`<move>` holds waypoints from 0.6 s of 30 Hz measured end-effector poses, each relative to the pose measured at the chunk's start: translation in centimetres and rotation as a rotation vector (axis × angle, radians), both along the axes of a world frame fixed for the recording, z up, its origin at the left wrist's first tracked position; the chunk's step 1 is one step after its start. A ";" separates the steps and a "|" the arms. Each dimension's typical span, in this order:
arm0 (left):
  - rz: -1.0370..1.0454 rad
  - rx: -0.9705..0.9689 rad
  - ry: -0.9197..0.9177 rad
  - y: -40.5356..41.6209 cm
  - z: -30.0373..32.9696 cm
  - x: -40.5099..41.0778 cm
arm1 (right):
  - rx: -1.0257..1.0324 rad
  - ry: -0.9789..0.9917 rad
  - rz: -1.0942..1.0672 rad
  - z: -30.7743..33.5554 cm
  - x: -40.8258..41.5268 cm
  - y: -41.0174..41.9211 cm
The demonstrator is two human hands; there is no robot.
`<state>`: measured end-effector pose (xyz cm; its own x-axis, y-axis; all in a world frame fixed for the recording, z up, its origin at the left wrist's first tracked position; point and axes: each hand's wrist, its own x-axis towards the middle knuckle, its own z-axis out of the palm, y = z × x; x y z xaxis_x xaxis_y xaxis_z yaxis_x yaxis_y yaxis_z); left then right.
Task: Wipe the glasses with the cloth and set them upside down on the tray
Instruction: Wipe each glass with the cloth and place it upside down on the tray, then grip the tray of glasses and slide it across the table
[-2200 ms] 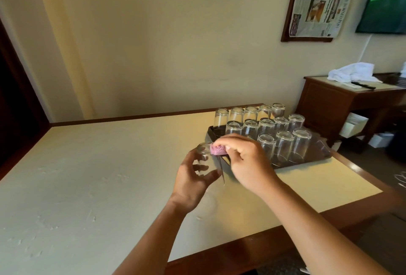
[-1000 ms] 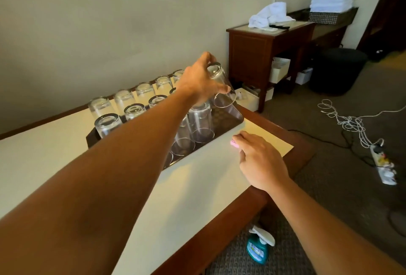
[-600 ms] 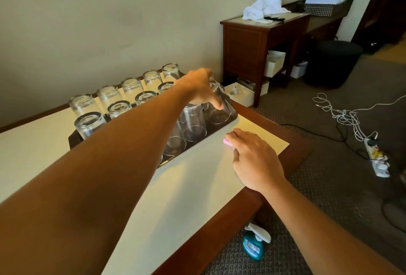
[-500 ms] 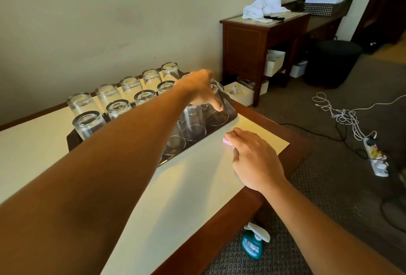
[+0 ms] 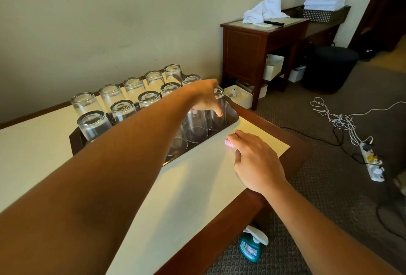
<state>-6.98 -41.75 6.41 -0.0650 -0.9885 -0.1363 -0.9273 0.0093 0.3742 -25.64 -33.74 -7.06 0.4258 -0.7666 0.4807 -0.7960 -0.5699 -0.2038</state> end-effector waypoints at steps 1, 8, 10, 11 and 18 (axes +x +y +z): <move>0.001 -0.005 0.026 0.0 0.0 0.0 | 0.001 0.000 0.003 0.1 0.0 0.0; 0.025 -0.264 -0.016 3.3 1.4 0.3 | 0.018 0.001 -0.009 0.3 0.0 -0.2; 0.035 -0.347 -0.032 6.1 1.8 1.0 | 0.036 0.011 -0.016 0.6 0.0 -0.2; 0.050 -0.403 -0.030 7.7 1.8 1.4 | 0.049 0.016 -0.020 0.8 0.1 -0.1; 0.346 -0.672 0.334 19.9 -1.5 4.8 | 0.208 -0.061 -0.031 1.9 0.3 0.9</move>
